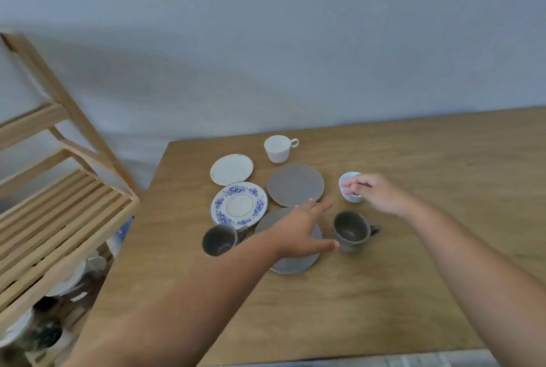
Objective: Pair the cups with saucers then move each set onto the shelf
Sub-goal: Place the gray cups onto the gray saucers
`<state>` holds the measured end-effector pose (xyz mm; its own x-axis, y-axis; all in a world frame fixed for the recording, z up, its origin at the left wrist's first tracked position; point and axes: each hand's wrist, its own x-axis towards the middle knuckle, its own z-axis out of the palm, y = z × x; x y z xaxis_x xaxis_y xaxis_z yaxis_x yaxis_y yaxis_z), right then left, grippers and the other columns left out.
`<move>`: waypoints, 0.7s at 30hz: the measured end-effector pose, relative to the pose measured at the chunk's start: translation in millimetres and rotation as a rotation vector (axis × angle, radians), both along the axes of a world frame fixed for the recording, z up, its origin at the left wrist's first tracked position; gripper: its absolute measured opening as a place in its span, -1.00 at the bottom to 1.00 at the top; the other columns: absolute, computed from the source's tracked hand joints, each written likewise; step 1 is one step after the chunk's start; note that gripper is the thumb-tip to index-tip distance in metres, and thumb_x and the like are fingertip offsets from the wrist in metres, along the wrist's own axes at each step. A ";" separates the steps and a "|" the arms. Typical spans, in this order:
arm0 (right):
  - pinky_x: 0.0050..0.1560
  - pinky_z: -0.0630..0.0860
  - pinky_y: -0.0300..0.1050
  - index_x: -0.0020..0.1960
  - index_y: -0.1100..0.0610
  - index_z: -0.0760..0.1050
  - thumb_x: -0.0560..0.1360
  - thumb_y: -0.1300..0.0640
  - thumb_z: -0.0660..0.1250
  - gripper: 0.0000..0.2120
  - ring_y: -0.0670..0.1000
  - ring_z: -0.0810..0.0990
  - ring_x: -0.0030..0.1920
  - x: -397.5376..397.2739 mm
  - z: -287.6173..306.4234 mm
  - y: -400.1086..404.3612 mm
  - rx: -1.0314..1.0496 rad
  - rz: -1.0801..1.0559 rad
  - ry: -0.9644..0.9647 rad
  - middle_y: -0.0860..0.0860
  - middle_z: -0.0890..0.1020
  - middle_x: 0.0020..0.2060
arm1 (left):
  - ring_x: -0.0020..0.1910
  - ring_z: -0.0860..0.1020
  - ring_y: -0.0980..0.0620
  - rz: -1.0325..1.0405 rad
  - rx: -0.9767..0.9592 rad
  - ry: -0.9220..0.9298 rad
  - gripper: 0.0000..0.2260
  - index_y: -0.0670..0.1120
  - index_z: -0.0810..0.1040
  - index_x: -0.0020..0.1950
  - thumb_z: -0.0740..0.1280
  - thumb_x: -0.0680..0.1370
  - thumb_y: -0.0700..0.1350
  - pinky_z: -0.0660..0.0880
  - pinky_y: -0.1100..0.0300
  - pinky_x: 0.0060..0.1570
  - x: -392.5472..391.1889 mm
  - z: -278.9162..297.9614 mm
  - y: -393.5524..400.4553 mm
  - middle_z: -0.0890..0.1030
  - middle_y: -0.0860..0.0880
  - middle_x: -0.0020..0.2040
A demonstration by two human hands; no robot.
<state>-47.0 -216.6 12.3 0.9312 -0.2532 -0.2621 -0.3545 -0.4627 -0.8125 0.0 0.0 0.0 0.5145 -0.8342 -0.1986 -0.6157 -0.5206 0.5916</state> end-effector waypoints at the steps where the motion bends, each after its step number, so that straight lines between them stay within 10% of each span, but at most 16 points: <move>1: 0.13 0.41 -0.27 0.21 0.13 0.58 0.58 0.19 0.25 -0.75 -0.06 0.54 0.14 -7.6 -2.9 -4.0 -0.021 -0.029 -0.018 0.00 0.64 0.08 | 0.60 0.01 -0.06 -0.016 -0.009 0.002 -0.18 0.01 0.06 0.62 0.43 0.49 0.14 0.02 0.03 0.52 -6.1 -5.9 -2.8 0.14 -0.11 0.61; 4: 0.30 0.42 -0.11 0.16 -0.03 0.60 0.56 0.15 0.28 -0.77 -0.11 0.58 0.14 -34.2 -17.9 -12.4 -0.027 -0.038 -0.006 -0.11 0.67 0.05 | 0.59 0.07 -0.10 0.017 -0.018 0.005 -0.11 -0.04 0.04 0.61 0.47 0.45 0.15 0.07 -0.06 0.54 -18.6 -25.8 -12.7 0.21 -0.11 0.58; 12: -0.01 0.52 -0.18 0.11 0.01 0.55 0.61 0.22 0.21 -0.79 0.01 0.62 -0.08 -90.4 -68.7 9.0 0.327 -0.292 -0.079 0.04 0.64 -0.05 | 0.43 0.36 -0.04 0.159 -0.166 0.060 -0.23 -0.01 0.27 0.52 0.52 0.40 0.13 0.27 -0.04 0.42 -20.3 -41.4 -29.9 0.49 -0.01 0.39; 21: -0.10 0.63 -0.22 0.00 0.18 0.55 0.59 0.28 0.24 -0.88 -0.08 0.65 -0.14 -75.8 -65.5 40.2 0.538 -0.360 -0.291 0.04 0.65 -0.14 | 0.03 0.43 0.59 0.299 -0.289 0.233 -0.43 0.21 0.39 0.33 0.56 0.40 0.02 0.31 0.63 0.00 -14.4 -26.5 -4.1 0.50 0.42 0.06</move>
<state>-122.8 -176.4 -53.2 0.8650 -0.4642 -0.1905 -0.1438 0.1342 -0.9805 -14.4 -4.1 -26.5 0.7101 -0.6940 -0.1192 -0.2975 -0.4491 0.8425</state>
